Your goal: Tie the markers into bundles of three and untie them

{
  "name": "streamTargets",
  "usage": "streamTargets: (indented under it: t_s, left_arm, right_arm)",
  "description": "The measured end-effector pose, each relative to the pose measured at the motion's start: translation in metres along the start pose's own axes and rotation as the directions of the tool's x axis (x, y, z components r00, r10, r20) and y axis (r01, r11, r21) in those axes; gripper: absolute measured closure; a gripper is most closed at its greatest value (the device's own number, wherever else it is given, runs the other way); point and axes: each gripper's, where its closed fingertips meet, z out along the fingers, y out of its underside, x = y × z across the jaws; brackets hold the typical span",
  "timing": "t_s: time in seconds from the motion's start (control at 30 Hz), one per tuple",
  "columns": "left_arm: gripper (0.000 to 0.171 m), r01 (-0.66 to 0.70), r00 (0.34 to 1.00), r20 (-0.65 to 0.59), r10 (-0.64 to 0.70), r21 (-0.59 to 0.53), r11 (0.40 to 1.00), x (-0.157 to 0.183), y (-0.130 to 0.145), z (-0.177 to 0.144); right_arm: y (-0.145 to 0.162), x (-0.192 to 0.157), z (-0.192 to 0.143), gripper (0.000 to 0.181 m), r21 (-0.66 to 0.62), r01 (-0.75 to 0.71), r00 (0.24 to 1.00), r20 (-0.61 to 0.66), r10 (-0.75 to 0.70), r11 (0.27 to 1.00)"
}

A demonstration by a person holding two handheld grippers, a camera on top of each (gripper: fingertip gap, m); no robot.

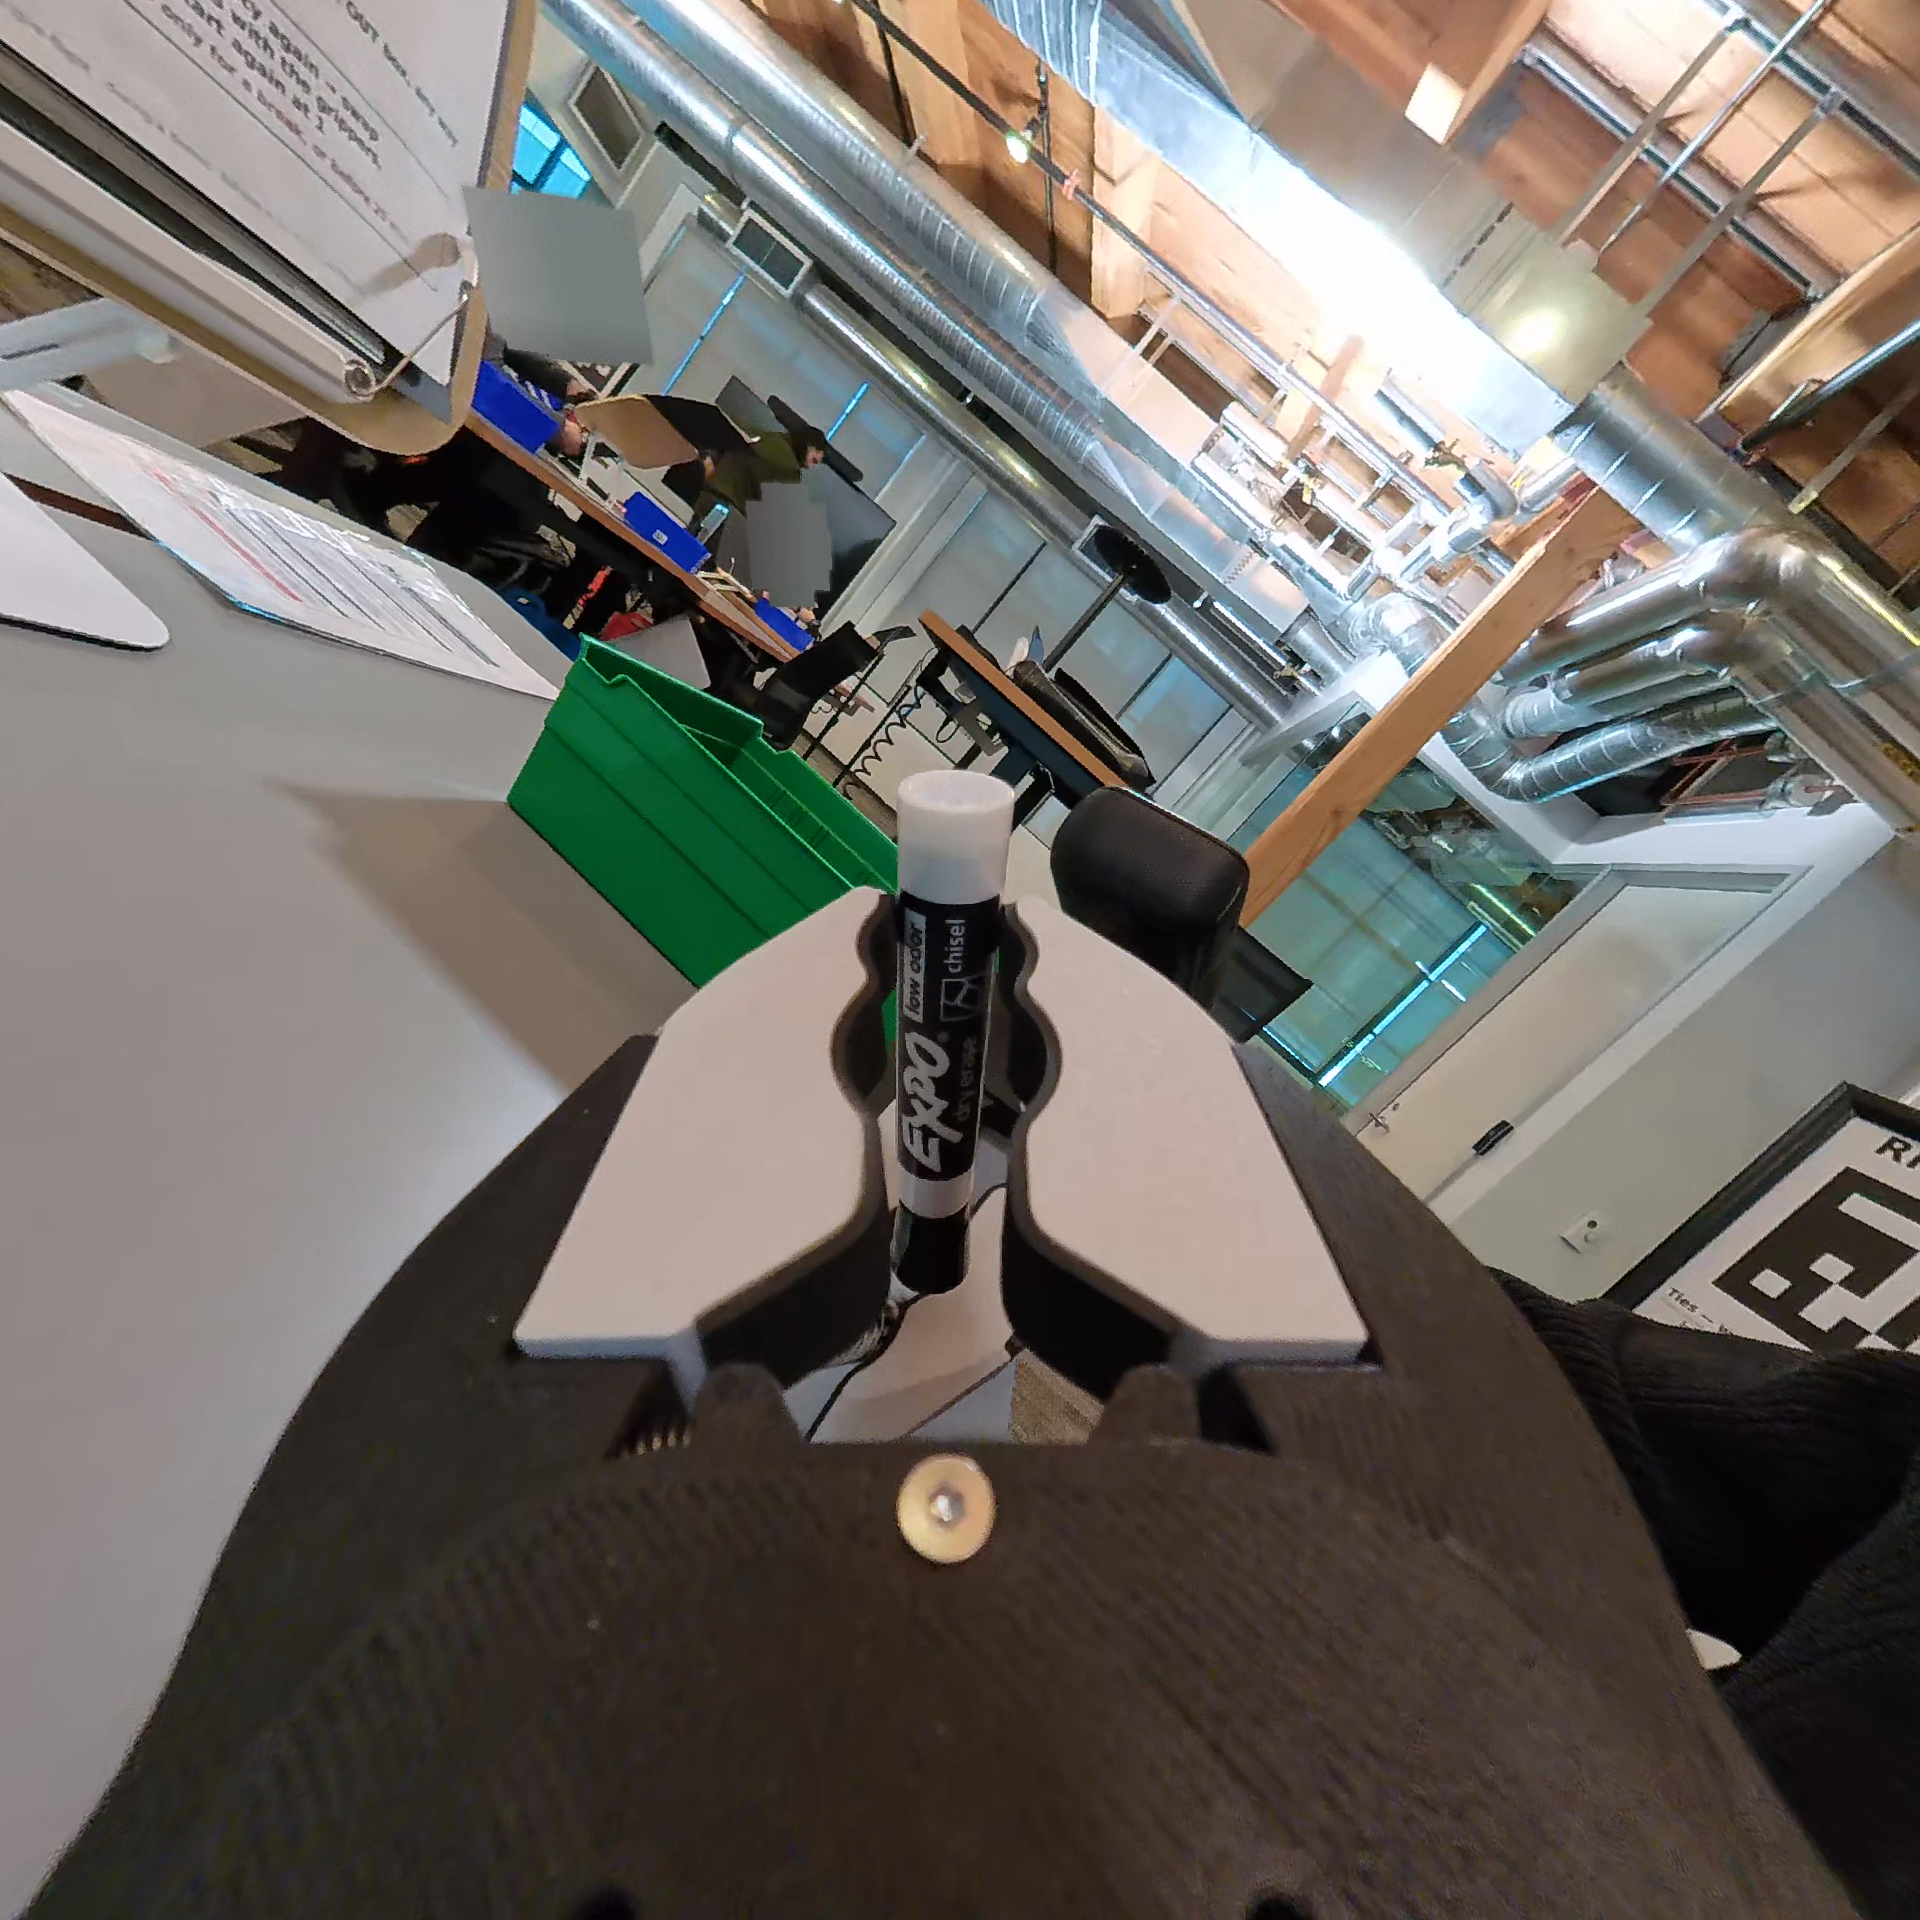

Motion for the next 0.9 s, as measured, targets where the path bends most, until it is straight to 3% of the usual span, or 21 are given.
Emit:
streamTargets:
  t_s: [0.27, 0.9]
  left_arm:
    - [0.153, 0.003, 0.999, -0.04, -0.004, -0.045, 0.999, 0.001, 0.007, -0.001]
    - [0.153, 0.039, 0.996, -0.079, -0.039, 0.0, 0.999, 0.003, -0.005, -0.008]
  right_arm:
    - [0.003, 0.0, 0.01, 0.167, -0.022, -0.007, 0.999, 0.031, 0.008, 1.0]
    - [0.0, -0.01, 0.016, 0.167, -0.024, 0.013, 0.998, 0.061, -0.012, 1.0]
